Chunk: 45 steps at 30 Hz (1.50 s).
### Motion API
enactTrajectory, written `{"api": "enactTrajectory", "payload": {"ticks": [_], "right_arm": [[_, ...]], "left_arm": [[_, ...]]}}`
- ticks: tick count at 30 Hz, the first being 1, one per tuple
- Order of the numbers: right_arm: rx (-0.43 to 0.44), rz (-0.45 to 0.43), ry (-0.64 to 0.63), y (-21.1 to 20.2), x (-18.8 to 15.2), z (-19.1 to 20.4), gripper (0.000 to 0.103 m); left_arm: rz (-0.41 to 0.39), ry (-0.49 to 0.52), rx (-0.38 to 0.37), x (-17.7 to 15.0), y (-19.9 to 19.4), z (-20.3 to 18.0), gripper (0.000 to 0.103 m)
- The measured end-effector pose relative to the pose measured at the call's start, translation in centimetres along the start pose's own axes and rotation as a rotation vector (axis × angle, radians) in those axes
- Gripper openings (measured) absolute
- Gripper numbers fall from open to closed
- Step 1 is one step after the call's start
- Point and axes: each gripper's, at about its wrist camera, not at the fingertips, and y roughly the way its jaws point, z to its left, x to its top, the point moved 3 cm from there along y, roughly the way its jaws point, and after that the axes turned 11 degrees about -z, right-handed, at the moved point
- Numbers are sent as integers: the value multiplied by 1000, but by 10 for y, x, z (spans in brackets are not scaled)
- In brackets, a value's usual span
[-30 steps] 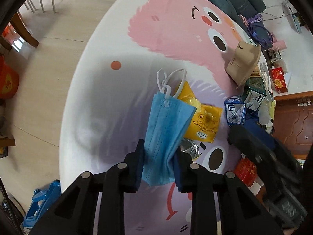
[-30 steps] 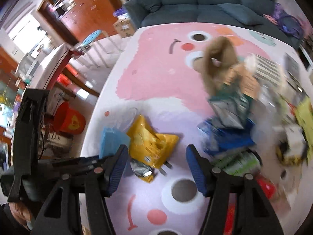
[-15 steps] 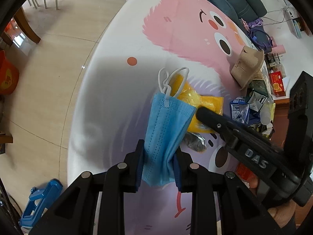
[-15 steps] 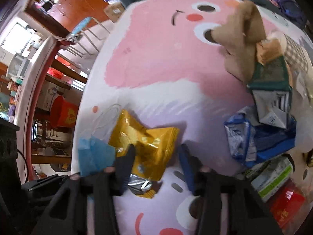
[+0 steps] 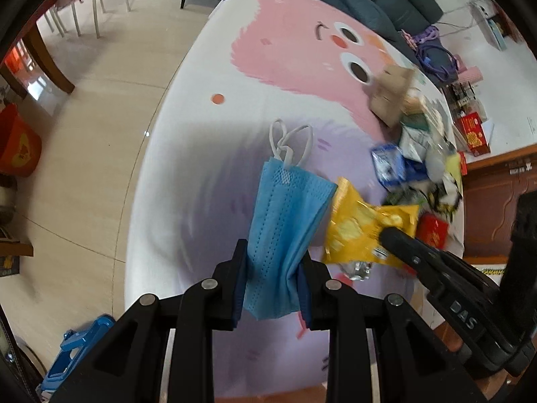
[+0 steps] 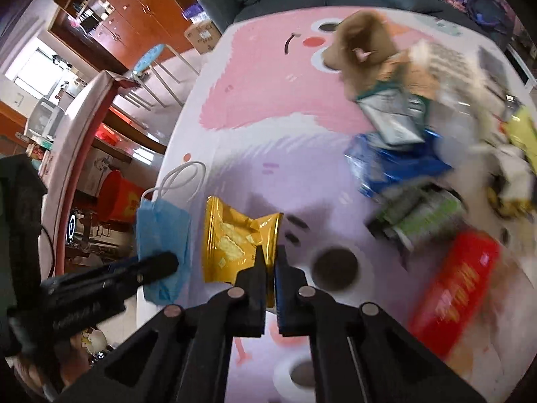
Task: Collect trash
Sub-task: 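Carry mask and yellow bag to the bin and open both tools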
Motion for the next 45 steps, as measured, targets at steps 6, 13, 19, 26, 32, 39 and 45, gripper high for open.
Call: {"api": "enactTrajectory", "payload": {"ticks": [6, 13, 19, 26, 32, 39, 45], "right_arm": [[44, -65, -23, -76, -42, -25, 4], [57, -104, -60, -153, -114, -76, 4], [52, -68, -75, -183, -170, -115, 4], [53, -3, 1, -183, -224, -148, 4], [14, 75, 119, -145, -272, -170, 4], [-54, 154, 223, -58, -326, -195, 4], [-110, 192, 296, 42, -374, -221, 8]], "left_arm": [[-72, 37, -4, -59, -37, -48, 24], [-173, 46, 16, -153, -70, -109, 25], [-163, 84, 31, -226, -78, -145, 25], [-63, 155, 86, -282, -63, -162, 25], [28, 223, 127, -312, -22, -158, 25], [116, 286, 133, -346, 62, -136, 25], [138, 278, 120, -370, 149, -102, 31]]}}
